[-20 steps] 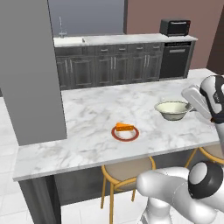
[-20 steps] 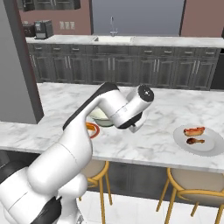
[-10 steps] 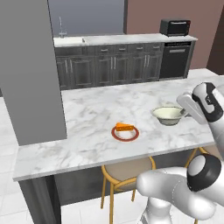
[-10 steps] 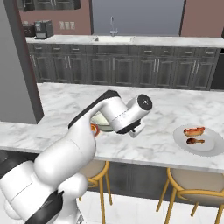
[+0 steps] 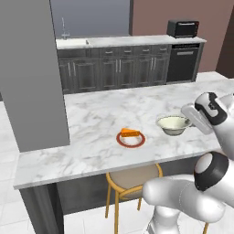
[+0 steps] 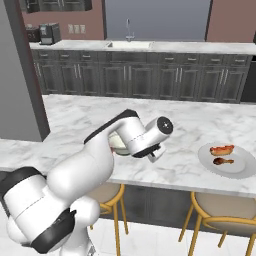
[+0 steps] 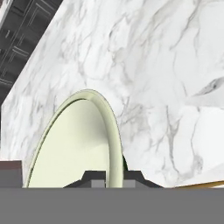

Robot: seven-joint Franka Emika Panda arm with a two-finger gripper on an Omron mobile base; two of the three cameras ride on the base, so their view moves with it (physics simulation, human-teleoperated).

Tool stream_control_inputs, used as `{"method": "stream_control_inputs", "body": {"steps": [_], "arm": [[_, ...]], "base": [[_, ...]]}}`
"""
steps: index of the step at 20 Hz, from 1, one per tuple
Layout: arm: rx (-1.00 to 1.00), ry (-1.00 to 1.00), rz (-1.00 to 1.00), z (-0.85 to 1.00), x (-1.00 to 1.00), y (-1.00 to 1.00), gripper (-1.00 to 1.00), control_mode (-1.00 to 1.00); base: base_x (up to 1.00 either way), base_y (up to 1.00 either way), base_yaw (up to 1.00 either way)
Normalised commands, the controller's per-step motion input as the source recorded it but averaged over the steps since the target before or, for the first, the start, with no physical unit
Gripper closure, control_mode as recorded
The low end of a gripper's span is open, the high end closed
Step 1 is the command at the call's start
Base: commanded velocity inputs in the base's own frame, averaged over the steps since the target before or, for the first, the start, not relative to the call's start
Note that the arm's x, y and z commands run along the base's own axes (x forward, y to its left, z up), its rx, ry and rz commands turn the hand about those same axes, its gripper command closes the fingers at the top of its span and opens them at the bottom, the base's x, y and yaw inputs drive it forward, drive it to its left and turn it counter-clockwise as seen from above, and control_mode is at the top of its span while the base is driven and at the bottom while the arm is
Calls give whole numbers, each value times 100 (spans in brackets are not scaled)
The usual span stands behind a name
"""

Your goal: Take the smaller bowl and place it next to the appetizer plate on the dining counter , and place the larger bowl next to the plate with cooked food.

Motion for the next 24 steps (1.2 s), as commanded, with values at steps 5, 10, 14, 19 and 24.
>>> {"method": "stream_control_inputs", "body": {"steps": [5, 10, 14, 19, 24], "arm": [[0, 0, 0, -40, 18, 0, 100, -100], [0, 0, 0, -38, 20, 0, 100, -100], [0, 1, 0, -37, 29, 0, 100, -100], [0, 0, 0, -38, 42, 0, 100, -100], [0, 0, 0, -39, 49, 0, 100, -100]], "base": [[0, 0, 0], [0, 0, 0], [0, 0, 0], [0, 0, 0], [0, 0, 0]]}}
